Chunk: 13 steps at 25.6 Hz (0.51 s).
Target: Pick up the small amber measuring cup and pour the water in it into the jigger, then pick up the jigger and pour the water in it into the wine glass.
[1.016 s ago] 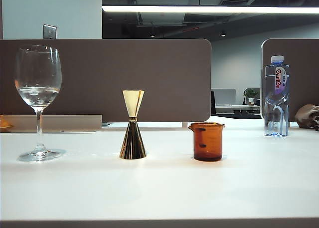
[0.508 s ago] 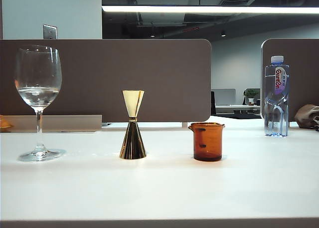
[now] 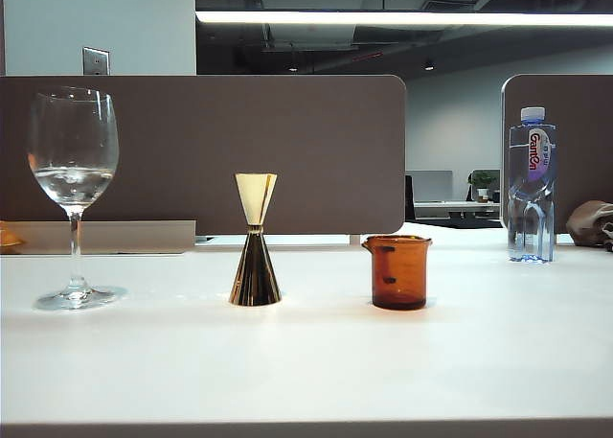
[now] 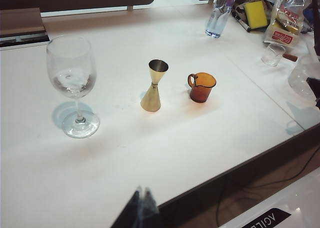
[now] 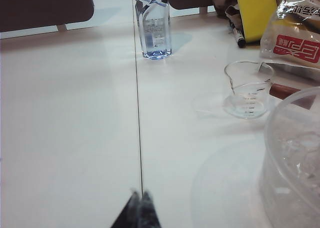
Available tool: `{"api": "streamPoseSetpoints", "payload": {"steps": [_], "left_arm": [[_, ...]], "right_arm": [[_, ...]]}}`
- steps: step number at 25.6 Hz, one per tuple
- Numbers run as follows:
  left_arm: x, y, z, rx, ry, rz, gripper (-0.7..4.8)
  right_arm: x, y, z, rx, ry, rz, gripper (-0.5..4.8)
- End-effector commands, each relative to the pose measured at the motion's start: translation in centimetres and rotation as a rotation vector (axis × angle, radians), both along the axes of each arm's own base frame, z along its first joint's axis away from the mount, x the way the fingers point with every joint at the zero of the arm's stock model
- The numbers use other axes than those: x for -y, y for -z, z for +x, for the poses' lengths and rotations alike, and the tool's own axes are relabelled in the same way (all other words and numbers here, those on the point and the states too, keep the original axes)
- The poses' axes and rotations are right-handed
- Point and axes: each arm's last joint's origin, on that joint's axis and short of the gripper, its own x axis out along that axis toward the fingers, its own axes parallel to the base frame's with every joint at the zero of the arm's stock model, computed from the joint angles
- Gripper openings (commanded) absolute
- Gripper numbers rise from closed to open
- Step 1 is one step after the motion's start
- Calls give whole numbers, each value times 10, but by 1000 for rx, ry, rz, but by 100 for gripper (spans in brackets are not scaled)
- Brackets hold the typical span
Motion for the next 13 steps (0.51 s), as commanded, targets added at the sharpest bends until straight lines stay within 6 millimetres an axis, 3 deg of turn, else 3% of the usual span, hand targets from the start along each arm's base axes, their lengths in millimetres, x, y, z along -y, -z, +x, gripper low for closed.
{"api": "streamPoseSetpoints", "payload": {"steps": [1, 7, 13], "left_arm": [[0, -2, 0, 16, -6, 0, -3], [1, -5, 5, 75, -46, -1, -2], [18, -6, 44, 272, -41, -76, -2]], "right_arm": [[0, 1, 1, 5, 2, 0, -4], [0, 1, 1, 5, 2, 0, -4], [0, 1, 1, 5, 2, 0, -4]]}}
